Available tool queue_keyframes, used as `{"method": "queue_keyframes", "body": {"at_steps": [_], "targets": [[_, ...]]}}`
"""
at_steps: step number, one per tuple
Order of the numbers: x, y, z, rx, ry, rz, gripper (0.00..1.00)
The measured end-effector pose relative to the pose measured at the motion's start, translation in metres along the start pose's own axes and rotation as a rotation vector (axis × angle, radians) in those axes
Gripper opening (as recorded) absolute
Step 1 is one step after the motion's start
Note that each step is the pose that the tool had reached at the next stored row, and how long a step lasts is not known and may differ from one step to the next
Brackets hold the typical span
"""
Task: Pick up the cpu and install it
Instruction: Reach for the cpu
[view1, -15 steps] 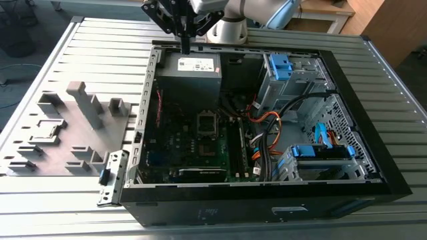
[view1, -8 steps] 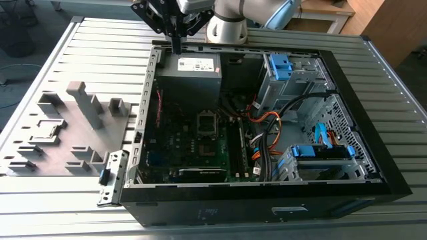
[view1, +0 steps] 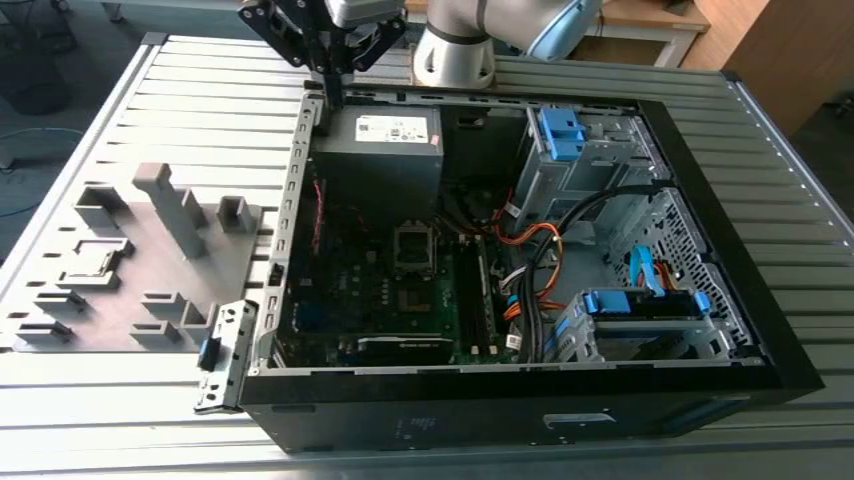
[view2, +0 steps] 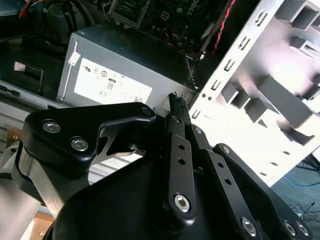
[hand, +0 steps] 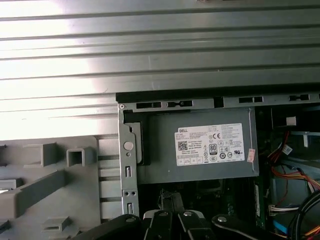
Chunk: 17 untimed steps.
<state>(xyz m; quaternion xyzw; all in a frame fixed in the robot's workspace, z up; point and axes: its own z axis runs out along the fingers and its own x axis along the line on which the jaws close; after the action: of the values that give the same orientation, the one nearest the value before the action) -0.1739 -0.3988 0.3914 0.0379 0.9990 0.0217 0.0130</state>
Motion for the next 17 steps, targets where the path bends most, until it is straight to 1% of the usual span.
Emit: {"method": "queue_keyframes", "body": {"at_steps": [6,17], "targets": [[0.0150,-0.0010,0.0005,0.0000,0.0000,0.000,0.11],[0.0332,-0.0020,0.0013,0.0000,-0.0001,0.000,0.11]]}}
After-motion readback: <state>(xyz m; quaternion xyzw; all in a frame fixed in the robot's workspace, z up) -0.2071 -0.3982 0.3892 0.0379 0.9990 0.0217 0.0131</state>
